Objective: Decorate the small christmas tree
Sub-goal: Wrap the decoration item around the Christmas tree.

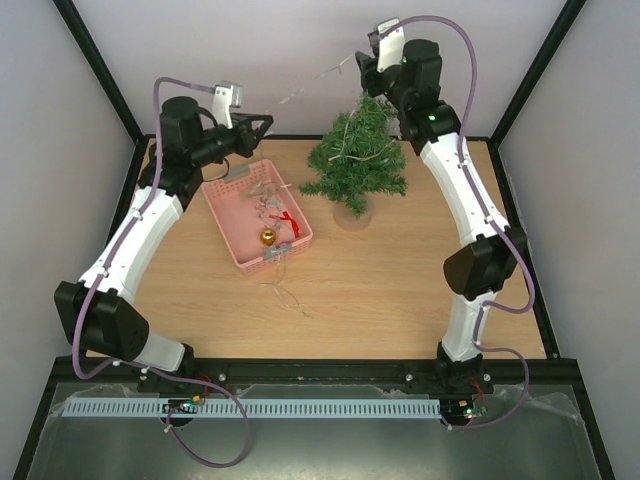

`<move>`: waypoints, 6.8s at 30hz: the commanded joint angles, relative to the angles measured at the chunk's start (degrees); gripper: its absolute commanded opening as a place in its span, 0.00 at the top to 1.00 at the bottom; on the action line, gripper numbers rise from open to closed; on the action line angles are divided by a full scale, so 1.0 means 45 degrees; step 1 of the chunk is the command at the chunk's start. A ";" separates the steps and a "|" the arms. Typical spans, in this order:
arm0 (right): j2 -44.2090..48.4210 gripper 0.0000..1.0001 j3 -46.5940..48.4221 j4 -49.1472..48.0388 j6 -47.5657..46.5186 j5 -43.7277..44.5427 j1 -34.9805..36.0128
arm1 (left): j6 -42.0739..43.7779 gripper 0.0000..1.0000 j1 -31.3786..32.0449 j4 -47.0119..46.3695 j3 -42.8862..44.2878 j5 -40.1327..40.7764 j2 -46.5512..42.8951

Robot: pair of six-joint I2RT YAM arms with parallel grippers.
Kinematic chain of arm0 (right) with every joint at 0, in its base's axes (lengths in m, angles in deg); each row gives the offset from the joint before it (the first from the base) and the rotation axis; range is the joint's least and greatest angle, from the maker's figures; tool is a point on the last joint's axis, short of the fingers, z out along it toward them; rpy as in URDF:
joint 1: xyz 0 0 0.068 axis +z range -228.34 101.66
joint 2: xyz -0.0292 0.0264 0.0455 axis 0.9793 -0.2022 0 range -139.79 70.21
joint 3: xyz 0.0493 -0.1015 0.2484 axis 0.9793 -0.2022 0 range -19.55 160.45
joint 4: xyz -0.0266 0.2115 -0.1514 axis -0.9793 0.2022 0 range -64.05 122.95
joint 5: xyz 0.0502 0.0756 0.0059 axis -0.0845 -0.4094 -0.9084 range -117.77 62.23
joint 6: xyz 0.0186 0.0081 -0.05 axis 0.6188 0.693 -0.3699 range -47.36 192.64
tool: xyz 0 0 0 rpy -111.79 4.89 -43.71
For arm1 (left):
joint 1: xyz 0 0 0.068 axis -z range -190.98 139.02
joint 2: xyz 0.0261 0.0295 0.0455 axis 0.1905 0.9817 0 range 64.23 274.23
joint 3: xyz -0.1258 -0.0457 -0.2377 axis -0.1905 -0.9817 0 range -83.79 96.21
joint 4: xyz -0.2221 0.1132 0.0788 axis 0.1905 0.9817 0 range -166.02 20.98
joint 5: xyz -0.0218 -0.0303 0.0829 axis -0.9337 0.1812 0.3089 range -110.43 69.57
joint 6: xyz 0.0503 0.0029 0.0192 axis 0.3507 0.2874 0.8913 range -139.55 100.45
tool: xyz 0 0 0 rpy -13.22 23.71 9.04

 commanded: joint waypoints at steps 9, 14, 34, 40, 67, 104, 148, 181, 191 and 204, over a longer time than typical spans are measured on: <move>0.1015 0.68 0.1044 0.3236 0.0840 -0.2091 -0.0825 | -0.0454 0.98 -0.0191 -0.0164 -0.0613 -0.0762 -0.0289; 0.0644 0.64 0.1841 0.4425 0.1793 -0.3437 -0.1237 | -0.0562 0.97 -0.0392 -0.0105 -0.0268 -0.0829 0.0214; 0.0841 0.52 0.0802 0.4899 0.4035 -0.3693 -0.1757 | -0.2045 0.98 -0.0450 -0.2059 -0.2162 -0.2172 0.0175; 0.1161 0.43 0.0265 0.5130 0.4318 -0.3512 -0.1879 | -0.1772 0.98 -0.0387 -0.2064 -0.2356 -0.2120 0.0094; 0.3945 0.55 -0.2134 0.5259 0.6546 0.0422 -0.1977 | -0.2049 0.98 0.0698 -0.2267 -0.5182 -0.1888 -0.1403; 0.7419 0.53 -2.4241 -1.8984 0.4707 0.6172 0.9718 | -0.6066 0.98 0.2563 -0.6057 -0.5540 -0.1970 -0.0573; -0.3091 0.73 -1.9747 -2.2794 0.8314 0.7891 1.0938 | -0.5514 0.98 0.2854 -0.5630 -0.5169 -0.1326 -0.0386; 0.9896 0.98 -2.4938 -1.3815 0.7392 1.0210 1.0938 | -0.4983 0.98 0.2855 -0.5036 -0.5287 -0.0938 -0.0822; 1.6770 0.98 -2.3578 -0.6920 0.7664 1.2923 1.0918 | -0.4868 0.98 0.2854 -0.4890 -0.5431 -0.0211 -0.0660; 1.0572 0.60 -2.3279 -1.2358 0.6451 0.7940 1.0899 | -0.5662 0.98 0.2903 -0.5798 -0.5729 -0.0453 -0.0790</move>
